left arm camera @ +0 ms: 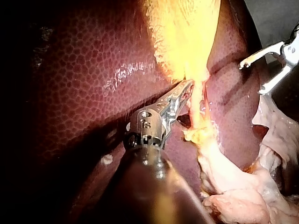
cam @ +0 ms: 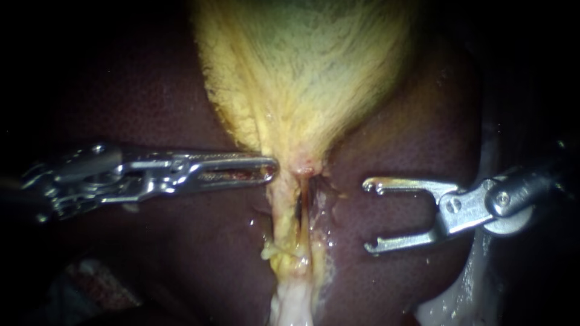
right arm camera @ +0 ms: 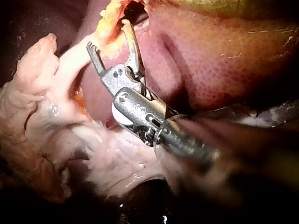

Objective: Going back first clip left tube

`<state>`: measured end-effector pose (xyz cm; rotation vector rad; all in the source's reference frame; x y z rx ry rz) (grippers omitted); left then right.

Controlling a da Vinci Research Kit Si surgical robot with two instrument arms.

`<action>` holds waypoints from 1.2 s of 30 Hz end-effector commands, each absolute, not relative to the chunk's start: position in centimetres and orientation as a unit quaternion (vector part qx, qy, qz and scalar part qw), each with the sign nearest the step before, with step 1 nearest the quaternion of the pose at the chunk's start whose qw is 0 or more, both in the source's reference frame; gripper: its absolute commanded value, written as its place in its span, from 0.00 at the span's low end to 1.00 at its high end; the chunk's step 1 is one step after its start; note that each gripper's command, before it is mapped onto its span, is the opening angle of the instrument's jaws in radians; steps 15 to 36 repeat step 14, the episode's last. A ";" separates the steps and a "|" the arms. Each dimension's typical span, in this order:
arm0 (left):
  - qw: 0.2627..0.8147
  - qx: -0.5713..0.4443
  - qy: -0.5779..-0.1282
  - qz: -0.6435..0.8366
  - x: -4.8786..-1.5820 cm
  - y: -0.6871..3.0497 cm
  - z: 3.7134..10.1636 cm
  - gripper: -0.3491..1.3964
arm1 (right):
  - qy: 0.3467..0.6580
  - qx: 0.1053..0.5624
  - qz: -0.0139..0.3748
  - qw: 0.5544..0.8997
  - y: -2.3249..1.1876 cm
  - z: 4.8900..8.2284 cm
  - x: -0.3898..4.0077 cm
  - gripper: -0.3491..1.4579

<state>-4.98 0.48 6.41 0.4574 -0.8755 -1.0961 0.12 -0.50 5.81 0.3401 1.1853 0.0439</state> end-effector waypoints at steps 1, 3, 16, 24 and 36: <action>0.740 0.209 -0.399 -0.499 -4.97 0.48 6.40 0.07 | 0.556 0.159 0.021 0.816 -0.50 5.81 0.12 0.52; 0.740 0.209 -0.399 -0.499 -4.97 0.47 6.40 0.07 | 0.556 0.158 0.019 0.816 -0.50 5.82 0.12 0.52; 0.740 0.209 -0.399 -0.499 -4.96 0.48 6.40 0.07 | 0.556 0.158 0.019 0.816 -0.49 5.82 0.12 0.52; 0.740 0.209 -0.399 -0.499 -4.96 0.48 6.40 0.07 | 0.556 0.158 0.019 0.816 -0.49 5.82 0.12 0.52; 0.740 0.209 -0.399 -0.499 -4.96 0.48 6.40 0.07 | 0.556 0.158 0.019 0.816 -0.49 5.82 0.12 0.52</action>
